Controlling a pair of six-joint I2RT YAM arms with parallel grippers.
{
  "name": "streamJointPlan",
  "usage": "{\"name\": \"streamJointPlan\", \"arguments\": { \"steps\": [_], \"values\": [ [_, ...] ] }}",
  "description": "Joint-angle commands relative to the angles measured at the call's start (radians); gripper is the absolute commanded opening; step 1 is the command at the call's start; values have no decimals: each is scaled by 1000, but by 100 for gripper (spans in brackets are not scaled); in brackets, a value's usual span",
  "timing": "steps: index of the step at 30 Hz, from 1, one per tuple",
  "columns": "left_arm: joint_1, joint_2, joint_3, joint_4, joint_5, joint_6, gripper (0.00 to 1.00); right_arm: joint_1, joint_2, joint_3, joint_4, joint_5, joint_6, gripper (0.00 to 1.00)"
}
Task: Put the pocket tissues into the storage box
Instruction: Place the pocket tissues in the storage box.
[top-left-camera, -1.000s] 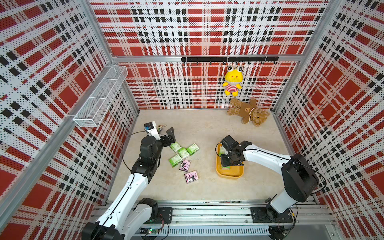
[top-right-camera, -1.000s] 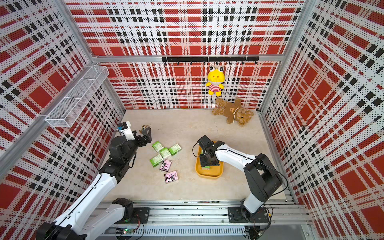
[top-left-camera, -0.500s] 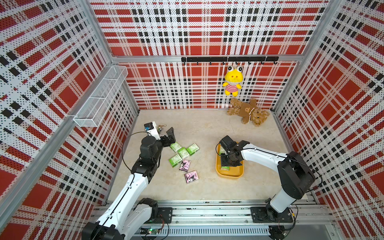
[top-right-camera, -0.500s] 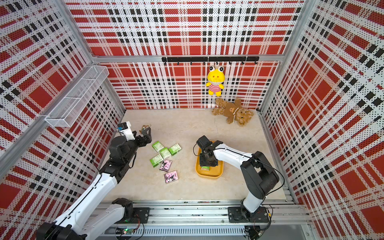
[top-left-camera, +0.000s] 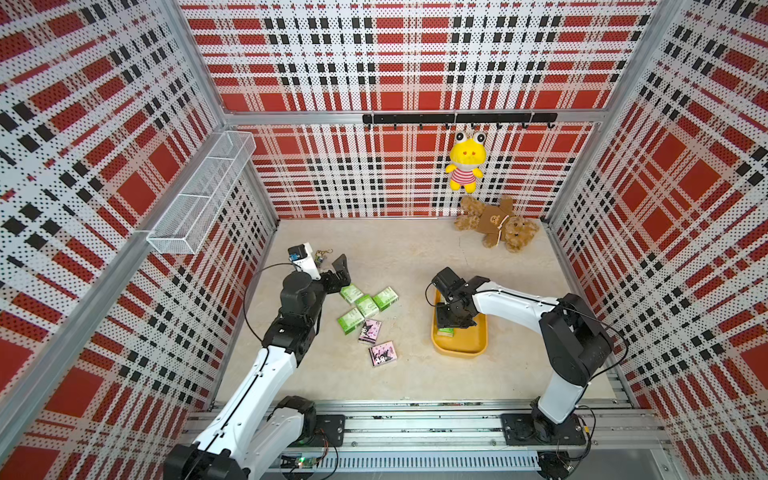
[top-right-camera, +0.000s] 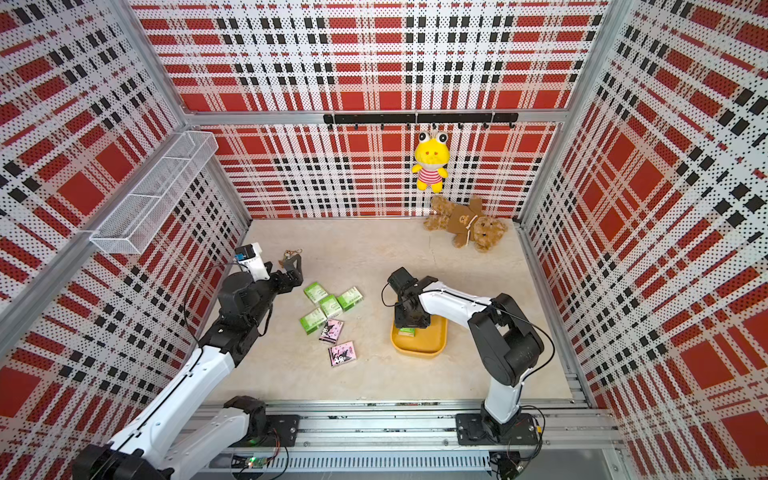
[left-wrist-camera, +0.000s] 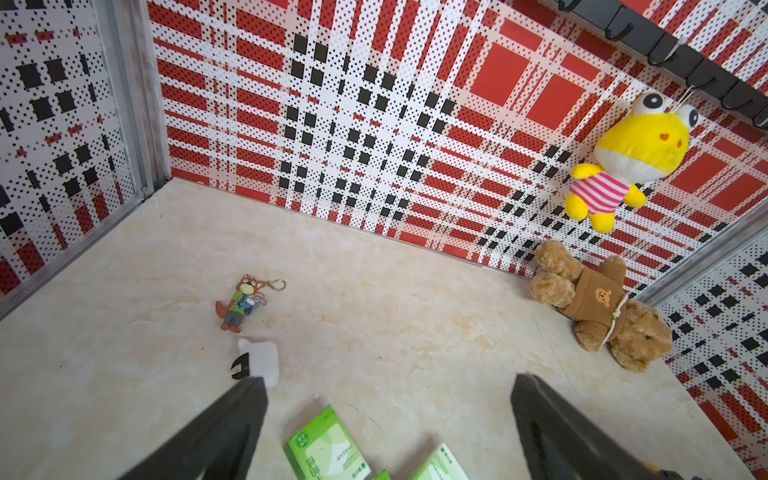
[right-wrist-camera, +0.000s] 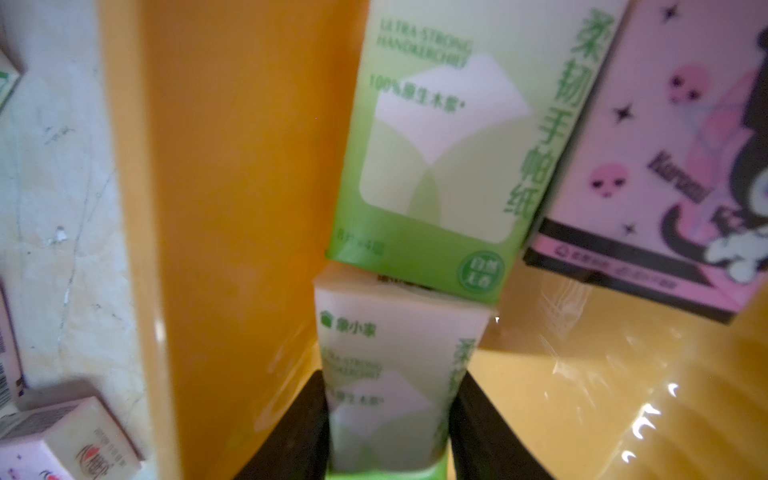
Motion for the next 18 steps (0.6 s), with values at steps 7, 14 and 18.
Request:
{"name": "streamJointPlan", "arguments": {
  "steps": [7,14,18],
  "values": [
    [1,13,10,13,-2,21,99,-12,38,56,11,28,-13,52],
    [1,21,10,12,4,21,99,-30,50,70,7,38,-26,55],
    [1,22,9,12,-1,22,99,-33,50,73,9,45,-26,65]
  ]
}}
